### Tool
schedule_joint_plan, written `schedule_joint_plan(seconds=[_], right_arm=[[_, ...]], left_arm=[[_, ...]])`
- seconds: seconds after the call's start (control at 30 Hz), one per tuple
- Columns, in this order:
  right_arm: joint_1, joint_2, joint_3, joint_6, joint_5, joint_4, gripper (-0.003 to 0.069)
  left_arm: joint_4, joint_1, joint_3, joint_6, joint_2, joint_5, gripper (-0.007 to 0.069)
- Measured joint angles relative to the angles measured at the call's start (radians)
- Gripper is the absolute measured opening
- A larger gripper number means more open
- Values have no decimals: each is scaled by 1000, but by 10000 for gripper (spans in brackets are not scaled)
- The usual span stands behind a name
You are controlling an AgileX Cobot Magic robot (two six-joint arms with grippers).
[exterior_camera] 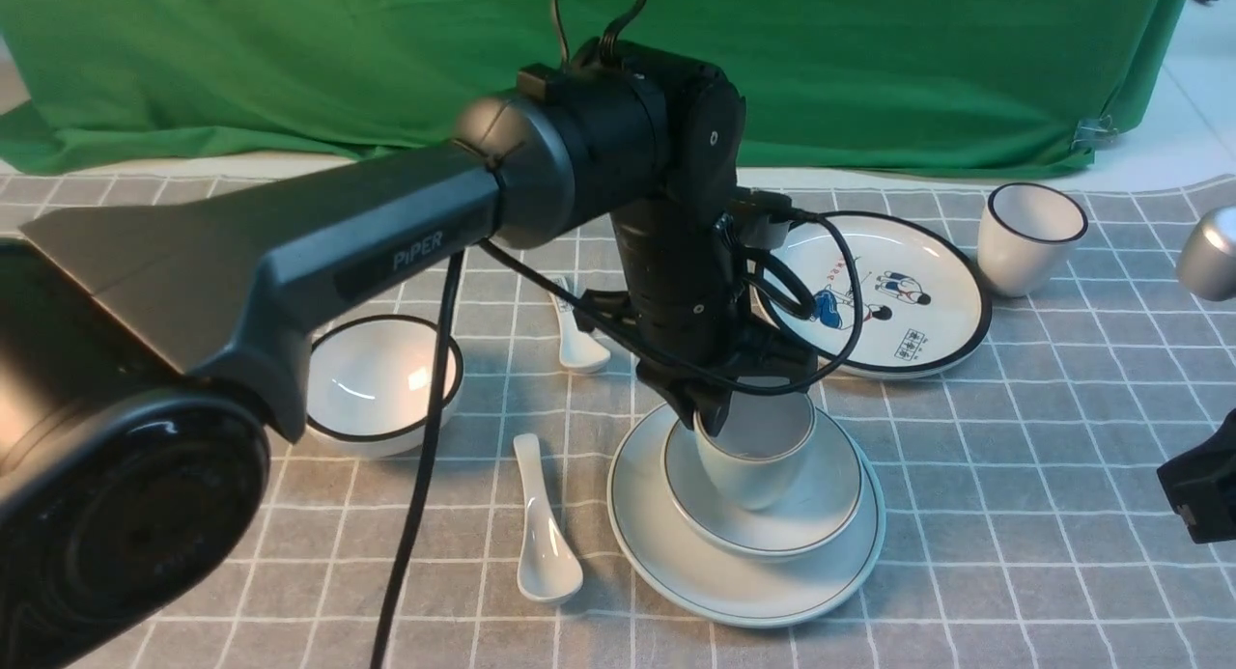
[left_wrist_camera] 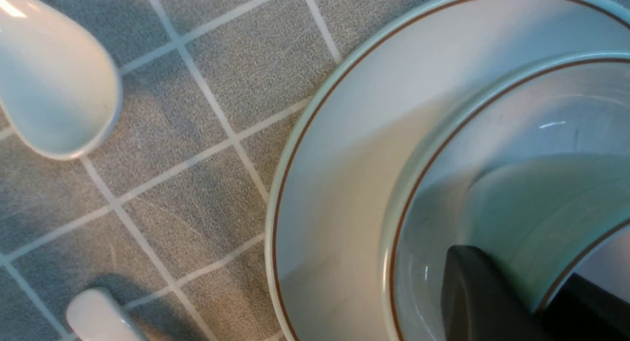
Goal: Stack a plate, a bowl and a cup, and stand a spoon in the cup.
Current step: Use the left arm to put the blue teacup into the blue rice bowl in the middle, then use the left arm to grab a blue soup spoon
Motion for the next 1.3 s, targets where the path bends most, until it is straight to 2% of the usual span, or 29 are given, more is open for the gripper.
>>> schedule_joint_plan(seconds=[0.23, 0.33, 0.43, 0.47, 0.53, 0.57, 0.67, 0.73, 0.83, 1.03, 1.13, 1.23, 1.3], right_arm=[[0, 0, 0, 0, 0, 0, 20], [0, 0, 0, 0, 0, 0, 20], [0, 0, 0, 0, -3, 0, 20], [0, 0, 0, 0, -4, 0, 20], [0, 0, 0, 0, -8, 0, 20], [0, 0, 0, 0, -11, 0, 20], [0, 0, 0, 0, -19, 0, 20], [0, 0, 0, 0, -22, 0, 20], [0, 0, 0, 0, -23, 0, 24], [0, 0, 0, 0, -28, 0, 27], [0, 0, 0, 0, -29, 0, 31], [0, 0, 0, 0, -34, 0, 32], [0, 0, 0, 0, -34, 0, 32]], left_arm=[[-15, 0, 0, 0, 17, -1, 145], [-13, 0, -21, 0, 14, 13, 253], [24, 0, -97, 0, -16, 51, 407], [47, 0, -113, 0, -38, 51, 430], [92, 2, -118, -7, -89, 52, 414], [100, 11, -102, -16, -126, 53, 367], [88, 76, 27, -50, -246, 50, 142], [80, 121, 130, -78, -298, 52, 64], [79, 178, 321, -125, -350, 5, 15], [52, 176, 422, -192, -330, -87, 15], [49, 175, 428, -207, -284, -103, 53], [61, 175, 428, -213, -230, -127, 145], [66, 175, 428, -213, -195, -152, 264]])
